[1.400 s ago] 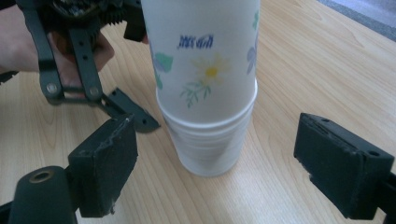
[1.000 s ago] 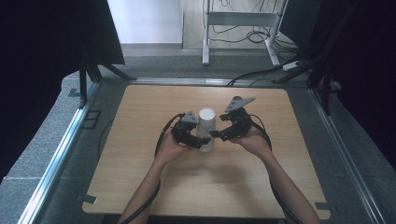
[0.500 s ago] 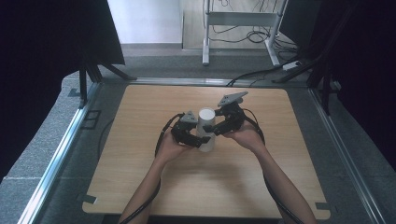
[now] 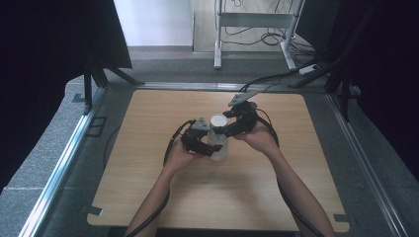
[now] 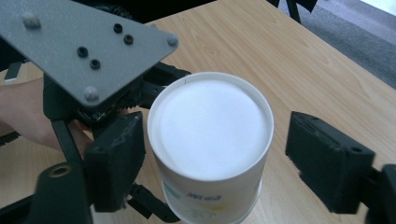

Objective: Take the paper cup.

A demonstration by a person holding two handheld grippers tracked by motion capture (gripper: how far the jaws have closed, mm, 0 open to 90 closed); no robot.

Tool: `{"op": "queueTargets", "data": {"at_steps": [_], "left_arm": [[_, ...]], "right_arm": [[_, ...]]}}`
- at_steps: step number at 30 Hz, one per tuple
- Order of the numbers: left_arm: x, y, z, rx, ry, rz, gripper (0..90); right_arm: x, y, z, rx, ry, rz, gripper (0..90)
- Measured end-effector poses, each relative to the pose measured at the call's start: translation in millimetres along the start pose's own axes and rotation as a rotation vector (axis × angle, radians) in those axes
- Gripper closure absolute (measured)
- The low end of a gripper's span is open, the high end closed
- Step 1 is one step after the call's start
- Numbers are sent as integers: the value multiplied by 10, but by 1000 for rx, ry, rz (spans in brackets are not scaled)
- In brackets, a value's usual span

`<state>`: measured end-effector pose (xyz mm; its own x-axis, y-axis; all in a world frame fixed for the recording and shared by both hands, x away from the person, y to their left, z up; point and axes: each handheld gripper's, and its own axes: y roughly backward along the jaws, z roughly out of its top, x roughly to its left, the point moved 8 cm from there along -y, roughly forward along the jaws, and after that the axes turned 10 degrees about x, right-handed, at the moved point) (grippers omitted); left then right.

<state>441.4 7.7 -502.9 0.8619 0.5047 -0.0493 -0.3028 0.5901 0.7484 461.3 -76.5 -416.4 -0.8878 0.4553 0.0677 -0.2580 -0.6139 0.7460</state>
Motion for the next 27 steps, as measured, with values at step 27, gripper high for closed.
{"op": "queueTargets", "data": {"at_steps": [27], "left_arm": [[-5,2,-4,9,-12,9,222]], "right_arm": [[46,250,172,-8,25,-2,375]]}}
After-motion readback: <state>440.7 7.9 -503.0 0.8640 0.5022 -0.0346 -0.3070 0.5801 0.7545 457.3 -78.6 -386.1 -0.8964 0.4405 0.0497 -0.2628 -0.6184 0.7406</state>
